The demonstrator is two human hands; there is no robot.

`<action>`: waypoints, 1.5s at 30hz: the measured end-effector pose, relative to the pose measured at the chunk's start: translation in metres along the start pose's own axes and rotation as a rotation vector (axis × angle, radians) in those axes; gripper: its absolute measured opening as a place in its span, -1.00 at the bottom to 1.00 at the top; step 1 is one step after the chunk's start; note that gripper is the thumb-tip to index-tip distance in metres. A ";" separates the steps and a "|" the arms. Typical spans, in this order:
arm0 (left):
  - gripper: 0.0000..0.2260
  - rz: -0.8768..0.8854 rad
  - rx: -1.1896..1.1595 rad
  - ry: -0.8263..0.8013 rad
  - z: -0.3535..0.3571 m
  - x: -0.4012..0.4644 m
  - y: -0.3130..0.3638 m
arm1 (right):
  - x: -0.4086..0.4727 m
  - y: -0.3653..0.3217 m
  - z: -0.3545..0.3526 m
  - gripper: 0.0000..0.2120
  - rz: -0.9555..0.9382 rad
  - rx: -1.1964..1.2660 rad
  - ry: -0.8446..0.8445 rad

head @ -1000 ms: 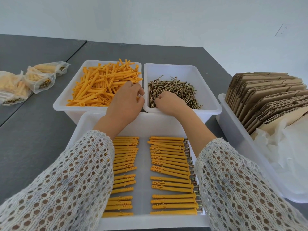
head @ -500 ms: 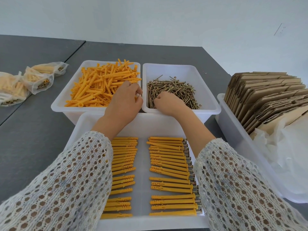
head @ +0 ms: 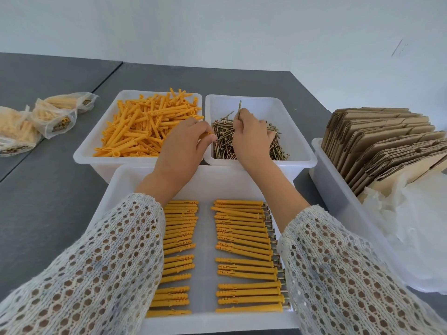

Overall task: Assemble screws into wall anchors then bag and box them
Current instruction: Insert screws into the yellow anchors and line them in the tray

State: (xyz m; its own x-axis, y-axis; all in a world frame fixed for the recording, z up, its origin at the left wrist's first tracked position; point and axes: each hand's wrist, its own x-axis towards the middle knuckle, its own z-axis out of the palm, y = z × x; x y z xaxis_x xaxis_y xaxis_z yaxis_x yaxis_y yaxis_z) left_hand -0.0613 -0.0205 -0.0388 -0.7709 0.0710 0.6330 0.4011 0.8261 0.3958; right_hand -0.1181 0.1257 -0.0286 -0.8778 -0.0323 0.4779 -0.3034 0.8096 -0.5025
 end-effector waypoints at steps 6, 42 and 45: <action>-0.61 -0.018 0.178 0.066 -0.004 -0.002 0.002 | -0.012 -0.003 -0.006 -0.91 -0.280 0.320 -0.021; -0.71 0.011 0.414 -0.043 -0.001 0.001 -0.002 | -0.005 -0.017 -0.006 -0.80 0.276 0.956 -0.422; -0.68 0.002 0.360 -0.030 -0.003 0.003 0.000 | -0.005 -0.021 -0.005 -0.75 0.271 0.924 -0.465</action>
State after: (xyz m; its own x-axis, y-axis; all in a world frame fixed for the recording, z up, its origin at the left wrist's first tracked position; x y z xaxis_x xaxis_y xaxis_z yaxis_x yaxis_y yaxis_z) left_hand -0.0623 -0.0220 -0.0355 -0.7865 0.0845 0.6118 0.2064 0.9696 0.1313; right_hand -0.1057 0.1118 -0.0164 -0.9540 -0.2963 0.0452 -0.0694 0.0717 -0.9950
